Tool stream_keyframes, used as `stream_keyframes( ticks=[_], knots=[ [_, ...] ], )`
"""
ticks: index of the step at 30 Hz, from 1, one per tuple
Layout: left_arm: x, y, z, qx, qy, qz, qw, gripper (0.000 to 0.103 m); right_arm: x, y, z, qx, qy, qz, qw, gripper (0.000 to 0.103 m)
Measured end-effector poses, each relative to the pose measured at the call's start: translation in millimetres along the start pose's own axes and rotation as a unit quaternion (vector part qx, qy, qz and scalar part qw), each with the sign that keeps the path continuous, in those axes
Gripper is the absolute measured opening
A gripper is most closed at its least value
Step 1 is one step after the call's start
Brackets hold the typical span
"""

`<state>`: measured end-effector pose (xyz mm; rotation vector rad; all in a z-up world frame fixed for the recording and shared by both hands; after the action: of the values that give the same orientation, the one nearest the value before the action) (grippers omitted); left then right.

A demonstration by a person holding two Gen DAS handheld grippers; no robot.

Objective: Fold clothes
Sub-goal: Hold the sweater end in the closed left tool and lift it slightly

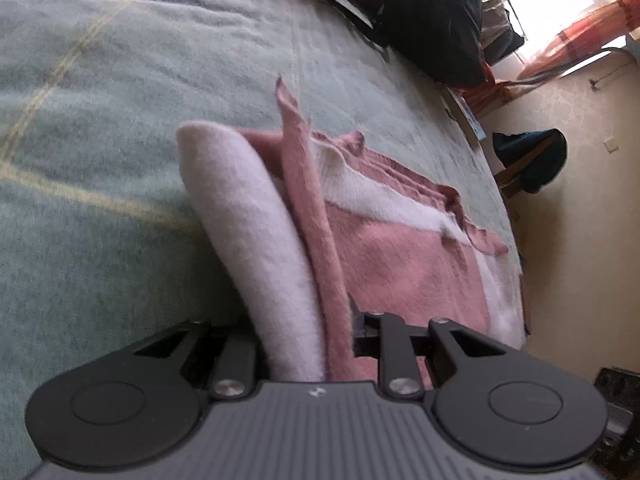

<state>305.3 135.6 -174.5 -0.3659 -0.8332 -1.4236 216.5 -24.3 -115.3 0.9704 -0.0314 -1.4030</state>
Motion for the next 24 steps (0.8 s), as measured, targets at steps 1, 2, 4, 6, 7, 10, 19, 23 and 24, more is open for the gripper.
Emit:
stream_keyframes(
  ticks=[1, 2, 4, 6, 7, 10, 19, 23, 24],
  knots=[
    [-1.6, -1.3, 0.6, -0.007, -0.005, -0.001, 1.0, 0.023, -0.1, 0.3, 0.4, 0.0, 0.002, 0.003, 1.0, 0.103],
    [-4.4, -1.5, -0.1, -0.014, -0.012, 0.004, 0.9998, 0.023, 0.4, 0.6, 0.6, 0.0, 0.003, 0.006, 1.0, 0.103],
    [-10.6, 1.4, -5.5, -0.033, -0.036, 0.028, 0.9984, 0.024, 2.1, 1.4, 0.3, -0.001, 0.002, 0.008, 1.0, 0.103],
    [-13.0, 5.4, -12.1, -0.056, -0.062, 0.038, 0.9958, 0.024, 4.9, 2.2, -0.7, -0.001, 0.004, 0.003, 1.0, 0.103],
    [-14.1, 6.6, -14.0, -0.067, -0.068, 0.042, 0.9946, 0.024, 6.7, 2.6, -1.4, -0.002, 0.004, 0.001, 1.0, 0.103],
    [-13.3, 5.8, -12.5, -0.093, -0.065, 0.032, 0.993, 0.023, 11.7, 3.0, -4.2, -0.003, 0.0, -0.006, 1.0, 0.103],
    [-12.9, 5.7, -13.4, -0.112, -0.059, 0.026, 0.9917, 0.02, 18.9, 7.0, -16.5, -0.004, 0.001, -0.011, 1.0, 0.103],
    [0.6, 1.2, -1.2, -0.091, -0.032, 0.001, 0.9954, 0.015, 20.7, 11.2, -17.7, 0.003, 0.003, -0.017, 1.0, 0.103],
    [4.6, 0.4, 2.4, -0.087, -0.029, -0.004, 0.9958, 0.015, 21.2, 11.8, -17.8, 0.004, 0.004, -0.017, 1.0, 0.103]
  ],
)
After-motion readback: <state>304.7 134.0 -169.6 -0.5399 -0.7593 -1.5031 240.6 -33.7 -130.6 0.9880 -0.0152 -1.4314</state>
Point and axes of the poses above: each gripper's, at about its wrist camera, not at the fingertips, and z roughly against the way its jaws point, x to its right, y to its top, the point moved 10 cm from there along -z, roughly the way its jaws point, and after that the axes turned 6 degrees about z, right-handed, at the moved point
